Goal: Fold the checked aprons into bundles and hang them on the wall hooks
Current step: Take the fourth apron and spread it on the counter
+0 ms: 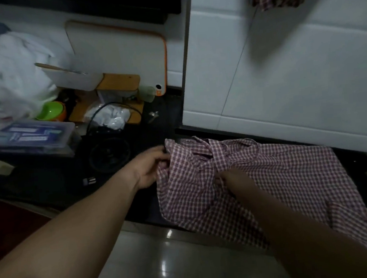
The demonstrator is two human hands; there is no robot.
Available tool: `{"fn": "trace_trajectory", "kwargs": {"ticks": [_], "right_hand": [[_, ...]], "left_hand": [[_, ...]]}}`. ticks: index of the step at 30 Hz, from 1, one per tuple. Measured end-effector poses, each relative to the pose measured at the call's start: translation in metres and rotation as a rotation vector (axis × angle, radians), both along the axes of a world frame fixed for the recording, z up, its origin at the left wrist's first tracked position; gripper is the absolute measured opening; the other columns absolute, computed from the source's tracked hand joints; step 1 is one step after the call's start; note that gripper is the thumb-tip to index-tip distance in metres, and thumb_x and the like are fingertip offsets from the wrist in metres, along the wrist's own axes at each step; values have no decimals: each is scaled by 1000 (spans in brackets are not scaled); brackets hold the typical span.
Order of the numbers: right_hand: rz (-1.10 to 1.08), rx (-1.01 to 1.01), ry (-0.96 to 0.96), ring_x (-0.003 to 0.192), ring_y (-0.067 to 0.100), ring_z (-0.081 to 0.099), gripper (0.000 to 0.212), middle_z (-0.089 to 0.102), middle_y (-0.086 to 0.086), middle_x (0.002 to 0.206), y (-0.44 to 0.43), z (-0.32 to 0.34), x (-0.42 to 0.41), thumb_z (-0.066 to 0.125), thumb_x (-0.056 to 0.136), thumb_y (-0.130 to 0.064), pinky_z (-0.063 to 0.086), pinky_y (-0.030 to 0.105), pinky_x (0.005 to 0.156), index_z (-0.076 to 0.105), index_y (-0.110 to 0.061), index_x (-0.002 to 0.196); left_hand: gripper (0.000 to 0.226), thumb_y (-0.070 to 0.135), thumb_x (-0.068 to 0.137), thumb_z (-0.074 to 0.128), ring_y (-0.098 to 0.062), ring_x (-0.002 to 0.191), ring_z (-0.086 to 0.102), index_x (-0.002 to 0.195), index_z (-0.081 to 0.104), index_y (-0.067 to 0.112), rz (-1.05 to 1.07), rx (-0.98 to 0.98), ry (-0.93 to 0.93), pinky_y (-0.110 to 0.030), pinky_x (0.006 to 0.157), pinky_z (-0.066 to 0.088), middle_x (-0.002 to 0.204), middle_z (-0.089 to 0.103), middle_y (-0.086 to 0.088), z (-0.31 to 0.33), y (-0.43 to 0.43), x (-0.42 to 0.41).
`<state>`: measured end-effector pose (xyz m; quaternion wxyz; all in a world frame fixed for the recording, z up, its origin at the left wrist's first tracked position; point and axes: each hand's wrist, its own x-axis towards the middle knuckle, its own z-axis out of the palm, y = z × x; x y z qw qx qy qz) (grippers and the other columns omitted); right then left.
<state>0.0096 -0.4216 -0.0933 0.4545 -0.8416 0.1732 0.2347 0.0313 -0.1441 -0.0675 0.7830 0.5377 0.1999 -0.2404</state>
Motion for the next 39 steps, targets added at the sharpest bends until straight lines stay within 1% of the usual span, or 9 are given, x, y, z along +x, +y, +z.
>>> {"fn": "trace_trajectory", "kwargs": {"ticks": [4,8,13,18,20,22,26,35,39], "right_hand": [[-121,-37,-118,93,33,67,19,73,14,108,-15,4,-7,58,96,-29,55,36,83,68,-13,96],[-126,-86,-73,95,34,65,26,69,19,109,-27,0,-18,55,101,-22,48,33,76,67,-2,112],[-140,153,-89,91,28,73,17,77,7,98,-16,15,-21,63,99,-22,57,34,80,77,-12,101],[104,185,19,70,29,67,43,75,11,75,3,32,-9,68,94,-49,54,36,76,75,-10,77],[209,165,57,71,19,71,45,77,4,80,16,35,-11,70,90,-56,55,29,75,77,-13,83],[225,181,57,83,18,76,40,80,1,94,30,35,-8,72,89,-55,58,29,81,80,-16,96],[201,159,50,86,31,77,48,79,12,96,62,25,4,73,89,-50,63,42,81,76,-5,103],[-30,286,-175,92,27,75,17,78,8,102,66,45,39,64,97,-11,62,39,88,76,-9,108],[-28,260,-221,76,15,77,12,80,5,88,41,62,36,67,95,-12,62,26,71,79,-12,94]], "left_hand": [[37,0,95,54,-27,83,64,127,55,19,652,526,-125,-35,67,53,106,64,-14,4,33,-17],[26,9,94,59,-36,110,60,120,59,9,559,1007,-77,-39,95,48,117,62,-16,-20,57,-52],[43,44,66,86,-34,86,74,84,70,8,44,667,25,-40,80,57,84,76,-17,-18,39,-56],[43,44,100,64,-26,63,70,106,72,2,-127,522,212,-35,62,61,73,74,-14,14,10,-36],[42,41,102,62,-29,70,73,113,69,1,-189,502,301,-43,76,63,82,77,-16,8,9,-30],[41,38,103,59,-33,88,75,120,67,1,-189,515,344,-47,89,61,100,78,-18,-6,10,-25],[34,32,105,58,-24,71,69,120,66,3,-165,490,333,-33,60,57,94,75,-11,-23,9,-17],[31,1,88,72,-33,97,75,118,69,10,150,346,-5,-47,91,61,103,78,-15,-21,13,29],[12,0,92,61,-29,67,69,85,65,8,336,328,-85,-33,62,58,78,70,-15,1,33,39]]}}
